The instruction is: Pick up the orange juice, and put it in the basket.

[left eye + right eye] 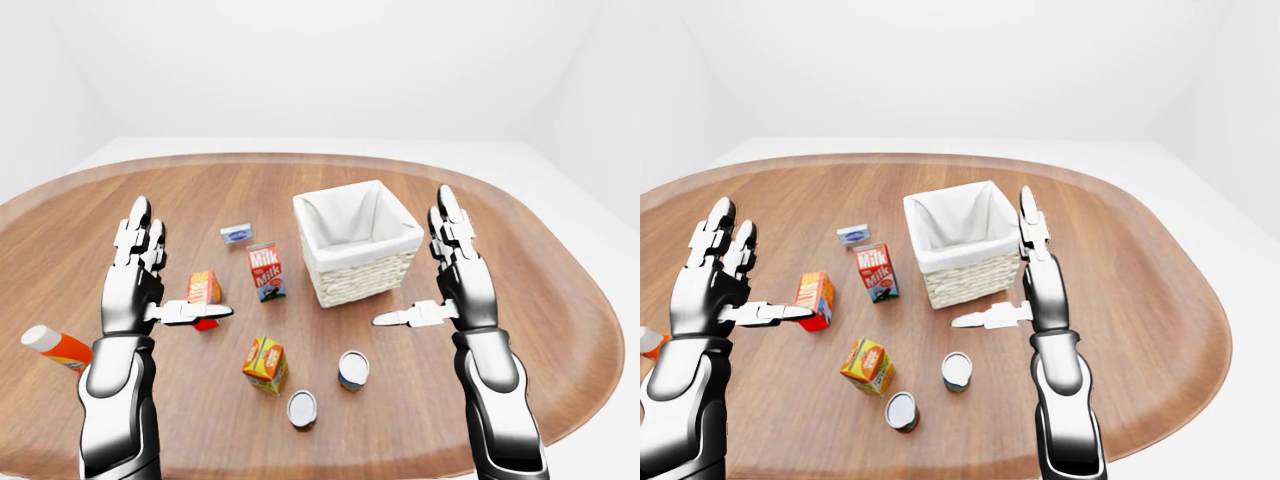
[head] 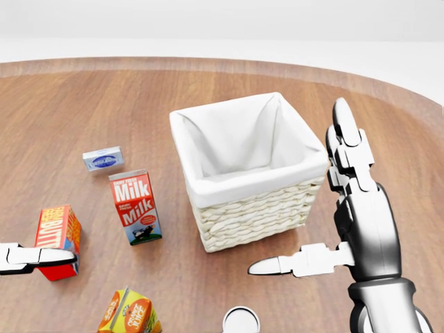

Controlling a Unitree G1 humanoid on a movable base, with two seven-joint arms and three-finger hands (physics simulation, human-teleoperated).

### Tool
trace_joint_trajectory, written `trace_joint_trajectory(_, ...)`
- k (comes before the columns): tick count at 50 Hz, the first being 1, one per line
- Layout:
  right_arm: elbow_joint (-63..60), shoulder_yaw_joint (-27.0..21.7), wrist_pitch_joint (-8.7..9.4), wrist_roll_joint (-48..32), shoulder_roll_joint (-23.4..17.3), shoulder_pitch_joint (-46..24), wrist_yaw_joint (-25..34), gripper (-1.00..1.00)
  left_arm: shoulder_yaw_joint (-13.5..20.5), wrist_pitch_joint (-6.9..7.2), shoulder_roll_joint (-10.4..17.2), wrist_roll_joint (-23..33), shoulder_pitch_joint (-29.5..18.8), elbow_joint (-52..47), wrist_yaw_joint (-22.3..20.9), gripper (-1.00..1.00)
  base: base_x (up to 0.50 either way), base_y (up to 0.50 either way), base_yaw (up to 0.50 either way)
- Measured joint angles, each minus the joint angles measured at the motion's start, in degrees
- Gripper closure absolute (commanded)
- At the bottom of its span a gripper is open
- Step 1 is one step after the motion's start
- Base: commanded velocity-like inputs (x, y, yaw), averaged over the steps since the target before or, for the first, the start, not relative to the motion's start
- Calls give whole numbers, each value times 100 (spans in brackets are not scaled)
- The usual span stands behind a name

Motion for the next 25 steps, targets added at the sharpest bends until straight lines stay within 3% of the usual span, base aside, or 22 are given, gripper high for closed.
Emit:
trace_joint_trajectory(11,13,16,0,-23,12,0,12,-100,8,0,5,-2,21,5,1,-100,45,-2,0)
trace_joint_trajectory(25,19,30,0,-14,20,0,-11,-100,12,0,5,-3,31,-9,-2,-100,1,0,0)
